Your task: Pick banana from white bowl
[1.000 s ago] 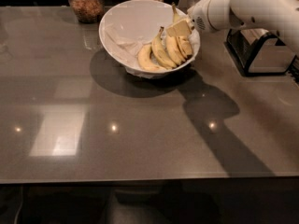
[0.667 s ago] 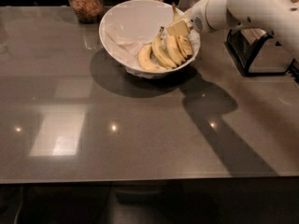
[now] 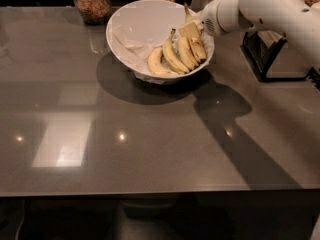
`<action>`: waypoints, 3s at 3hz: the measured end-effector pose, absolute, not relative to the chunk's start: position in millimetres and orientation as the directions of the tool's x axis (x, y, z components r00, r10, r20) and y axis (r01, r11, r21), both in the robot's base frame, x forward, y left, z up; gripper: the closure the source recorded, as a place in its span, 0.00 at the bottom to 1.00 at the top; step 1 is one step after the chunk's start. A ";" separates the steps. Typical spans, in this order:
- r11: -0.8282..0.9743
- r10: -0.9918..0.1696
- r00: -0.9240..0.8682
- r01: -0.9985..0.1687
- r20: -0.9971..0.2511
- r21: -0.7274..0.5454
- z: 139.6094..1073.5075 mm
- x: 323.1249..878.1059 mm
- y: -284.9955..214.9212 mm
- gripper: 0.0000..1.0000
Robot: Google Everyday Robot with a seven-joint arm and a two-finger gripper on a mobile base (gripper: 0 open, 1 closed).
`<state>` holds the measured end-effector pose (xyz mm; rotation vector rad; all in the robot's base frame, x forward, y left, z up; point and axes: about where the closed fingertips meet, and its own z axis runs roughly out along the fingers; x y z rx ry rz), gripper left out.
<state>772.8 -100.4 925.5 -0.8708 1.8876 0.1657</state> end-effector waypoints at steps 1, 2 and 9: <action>0.737 -0.493 -0.245 -0.627 -0.835 -0.252 920.8 777.1 -103.7 0.49; 0.747 -0.492 -0.260 -0.616 -0.831 -0.249 915.5 780.5 -109.3 0.52; 0.669 -0.519 -0.018 -0.630 -0.854 -0.393 1003.9 699.8 -93.3 1.00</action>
Offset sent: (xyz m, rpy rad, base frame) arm 0.0112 -0.0207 -0.0137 -0.0082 0.0230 -0.0559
